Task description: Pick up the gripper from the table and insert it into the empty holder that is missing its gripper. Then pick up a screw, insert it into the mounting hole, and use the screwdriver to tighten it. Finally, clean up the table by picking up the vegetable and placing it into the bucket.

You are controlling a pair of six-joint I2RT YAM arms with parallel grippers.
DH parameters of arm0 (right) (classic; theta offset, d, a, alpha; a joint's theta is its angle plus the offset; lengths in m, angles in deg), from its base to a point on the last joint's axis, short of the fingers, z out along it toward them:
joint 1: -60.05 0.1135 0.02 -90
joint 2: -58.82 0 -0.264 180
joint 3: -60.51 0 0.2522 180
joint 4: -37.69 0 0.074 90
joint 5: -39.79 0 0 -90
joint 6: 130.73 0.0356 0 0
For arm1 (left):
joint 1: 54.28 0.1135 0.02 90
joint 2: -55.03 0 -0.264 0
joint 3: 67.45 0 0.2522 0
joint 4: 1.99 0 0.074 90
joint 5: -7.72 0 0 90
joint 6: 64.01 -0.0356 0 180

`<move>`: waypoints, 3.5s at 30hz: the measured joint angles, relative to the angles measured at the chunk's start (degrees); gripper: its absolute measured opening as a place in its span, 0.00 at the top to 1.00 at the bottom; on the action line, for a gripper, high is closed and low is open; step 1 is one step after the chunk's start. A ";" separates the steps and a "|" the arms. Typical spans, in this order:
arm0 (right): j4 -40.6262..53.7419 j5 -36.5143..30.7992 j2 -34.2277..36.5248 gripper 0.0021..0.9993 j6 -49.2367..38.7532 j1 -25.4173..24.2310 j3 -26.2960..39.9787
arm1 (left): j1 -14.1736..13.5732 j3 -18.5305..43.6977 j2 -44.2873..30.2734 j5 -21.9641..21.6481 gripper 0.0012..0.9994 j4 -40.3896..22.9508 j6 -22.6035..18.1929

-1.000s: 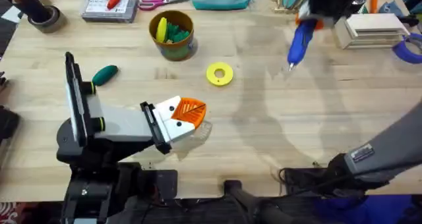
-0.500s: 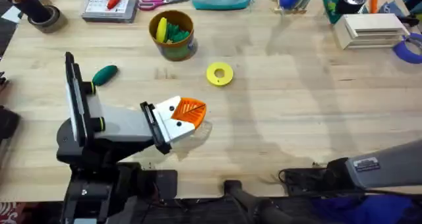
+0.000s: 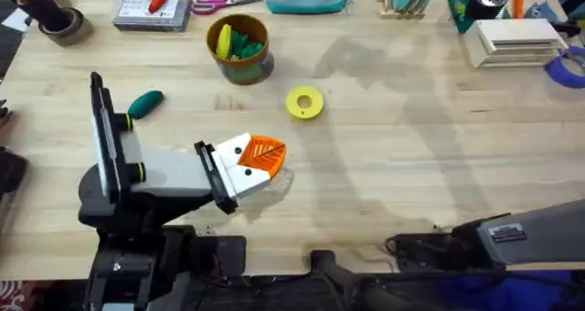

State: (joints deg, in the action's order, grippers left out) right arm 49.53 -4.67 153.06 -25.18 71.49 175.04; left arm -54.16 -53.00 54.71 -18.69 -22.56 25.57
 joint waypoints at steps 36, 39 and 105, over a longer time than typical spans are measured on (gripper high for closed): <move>-4.48 25.69 -0.11 0.98 -2.05 17.81 -1.91 | 0.00 0.00 0.00 -0.02 1.00 0.00 0.00; -4.50 25.46 -0.11 0.98 -2.58 18.93 -2.53 | 0.00 0.00 0.00 -0.02 1.00 0.00 0.00; -35.51 14.63 -18.93 0.98 2.26 26.80 -35.12 | 0.00 0.00 0.01 0.02 1.00 -0.01 0.00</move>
State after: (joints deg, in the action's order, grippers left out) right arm 14.02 9.96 134.13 -22.92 98.29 139.92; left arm -54.16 -53.00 54.72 -18.66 -22.57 25.57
